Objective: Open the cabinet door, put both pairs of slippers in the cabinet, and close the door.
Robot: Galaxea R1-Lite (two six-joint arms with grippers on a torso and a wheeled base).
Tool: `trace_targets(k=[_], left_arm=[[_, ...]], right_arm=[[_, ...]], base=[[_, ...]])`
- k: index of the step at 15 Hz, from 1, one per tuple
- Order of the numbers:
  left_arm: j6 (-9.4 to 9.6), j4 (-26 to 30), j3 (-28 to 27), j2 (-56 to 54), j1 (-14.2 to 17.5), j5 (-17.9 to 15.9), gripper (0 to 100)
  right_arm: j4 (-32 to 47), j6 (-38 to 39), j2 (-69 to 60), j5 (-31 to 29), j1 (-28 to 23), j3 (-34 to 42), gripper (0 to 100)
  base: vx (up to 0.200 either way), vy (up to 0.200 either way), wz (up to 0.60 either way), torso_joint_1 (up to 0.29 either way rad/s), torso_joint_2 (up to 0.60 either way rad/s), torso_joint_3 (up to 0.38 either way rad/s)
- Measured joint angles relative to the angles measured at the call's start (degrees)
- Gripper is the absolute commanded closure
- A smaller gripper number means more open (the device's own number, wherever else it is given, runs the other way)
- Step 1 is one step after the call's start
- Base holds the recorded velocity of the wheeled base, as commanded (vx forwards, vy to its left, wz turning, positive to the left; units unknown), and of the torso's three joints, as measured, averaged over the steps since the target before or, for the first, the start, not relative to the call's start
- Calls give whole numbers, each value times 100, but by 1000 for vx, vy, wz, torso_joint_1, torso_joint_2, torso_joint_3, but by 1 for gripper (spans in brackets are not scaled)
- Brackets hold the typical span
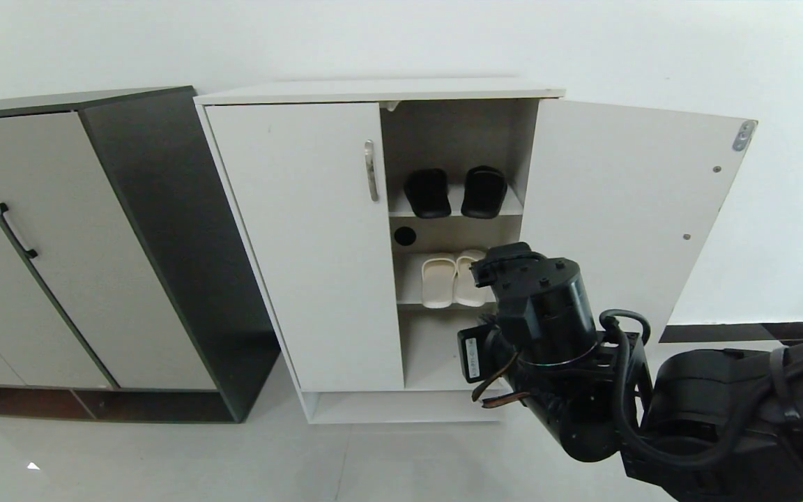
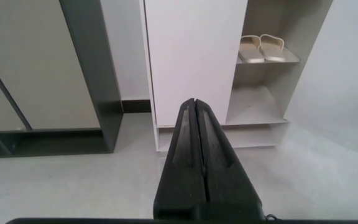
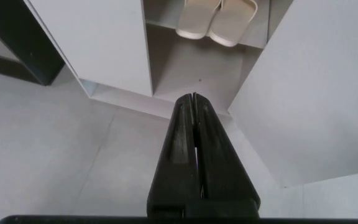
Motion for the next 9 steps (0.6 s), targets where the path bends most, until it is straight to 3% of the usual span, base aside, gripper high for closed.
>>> trace_targets(k=[4, 7, 9], left_arm=[[0, 0, 0, 0, 0, -2, 100], [0, -7, -2, 0, 0, -2, 100], [-2, 10, 0, 0, 5, 0, 100]], right_arm=[[0, -9, 55, -5, -22, 7, 100], [-16, -50, 74, -11, -33, 7, 100], [12, -52, 96, -13, -66, 10, 100]], base=[[0, 0, 0, 2, -13, -7], [0, 0, 0, 10, -191, -294], [0, 0, 0, 59, -474, -368]])
